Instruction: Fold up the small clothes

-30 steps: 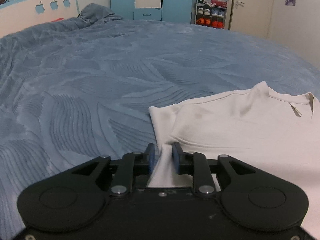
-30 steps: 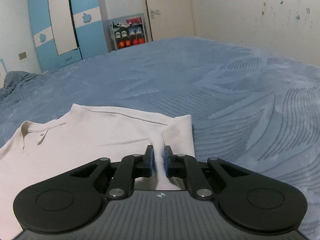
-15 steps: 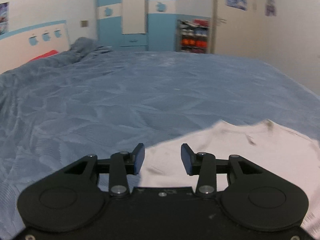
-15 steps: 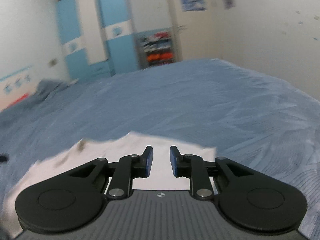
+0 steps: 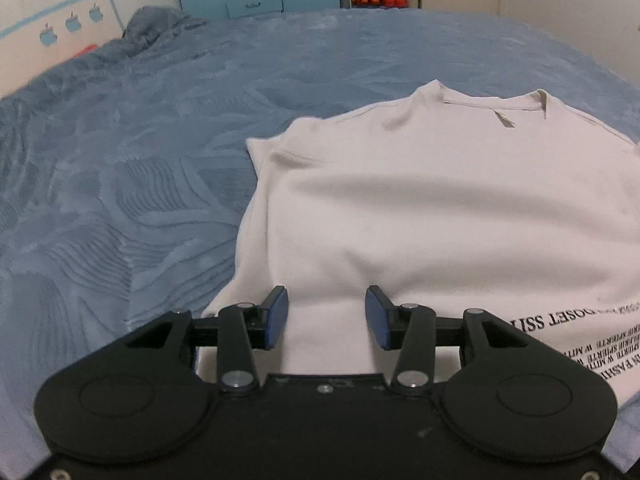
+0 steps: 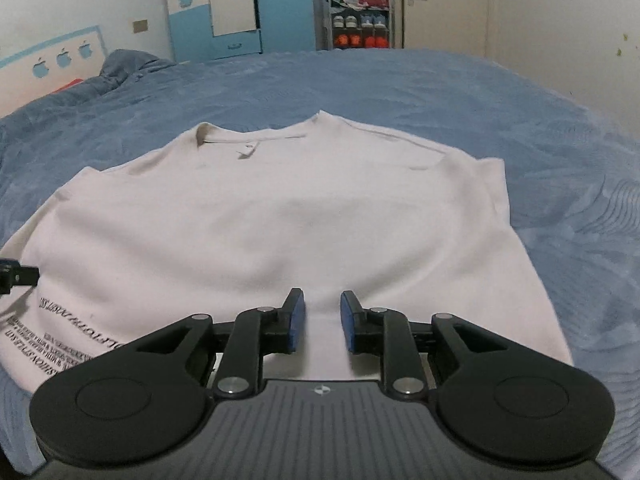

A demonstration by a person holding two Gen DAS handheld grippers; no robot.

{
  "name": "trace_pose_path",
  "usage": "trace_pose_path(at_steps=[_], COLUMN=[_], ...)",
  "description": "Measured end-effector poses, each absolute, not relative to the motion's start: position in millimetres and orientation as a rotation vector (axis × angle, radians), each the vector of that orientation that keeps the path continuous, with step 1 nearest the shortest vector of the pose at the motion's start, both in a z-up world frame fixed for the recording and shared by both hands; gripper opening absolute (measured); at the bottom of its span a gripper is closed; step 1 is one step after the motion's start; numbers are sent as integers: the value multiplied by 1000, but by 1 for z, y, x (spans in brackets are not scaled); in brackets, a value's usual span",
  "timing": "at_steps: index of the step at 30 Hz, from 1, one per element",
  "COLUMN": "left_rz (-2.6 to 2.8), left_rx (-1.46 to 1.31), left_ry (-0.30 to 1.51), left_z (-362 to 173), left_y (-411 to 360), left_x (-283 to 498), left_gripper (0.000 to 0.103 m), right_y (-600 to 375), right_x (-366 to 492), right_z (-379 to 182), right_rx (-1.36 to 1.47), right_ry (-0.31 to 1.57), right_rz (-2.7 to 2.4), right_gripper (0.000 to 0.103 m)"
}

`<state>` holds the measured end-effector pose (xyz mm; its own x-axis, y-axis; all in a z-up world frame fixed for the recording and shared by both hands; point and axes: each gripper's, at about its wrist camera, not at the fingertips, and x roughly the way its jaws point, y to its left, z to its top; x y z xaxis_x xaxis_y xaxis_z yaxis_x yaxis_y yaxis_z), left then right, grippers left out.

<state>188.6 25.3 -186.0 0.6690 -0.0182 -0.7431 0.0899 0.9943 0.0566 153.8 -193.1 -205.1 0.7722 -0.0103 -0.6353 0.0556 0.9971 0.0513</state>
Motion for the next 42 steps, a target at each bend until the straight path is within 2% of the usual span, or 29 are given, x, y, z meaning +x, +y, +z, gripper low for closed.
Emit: trace_pose_path(at_steps=[8,14,16,18,21,26,32,37,42], left_rz=[-61,-57,-59,-58,-53,-51,-53,-39,-12], left_rx=[117,104,102,116,118,99,115,126,100], left_ry=[853,795,779,764,773,826,879,897,898], left_z=[-186,-143,-130,-121,-119,-130,-151,-158,-161], left_y=[21,26,29,30,34,42,45,50,57], left_x=[185,174,170,163,156,140,131,136,144], left_gripper=[47,46,46,46,46,46,46,46,47], right_y=[-206,-250,-269,-289,-313,-306,-320,-333,-332], right_x=[156,128,110,91,65,32,22,38,59], right_z=[-194,-126,-106,-98,-106,-144,-191,-203,-208], right_rx=[98,154,194,274,400,358,755,928,939], right_ry=[732,624,614,626,681,771,834,767,755], right_rz=[-28,-145,-178,-202,-202,-313,-217,-290,-311], right_gripper=[27,45,56,59,59,59,59,59,59])
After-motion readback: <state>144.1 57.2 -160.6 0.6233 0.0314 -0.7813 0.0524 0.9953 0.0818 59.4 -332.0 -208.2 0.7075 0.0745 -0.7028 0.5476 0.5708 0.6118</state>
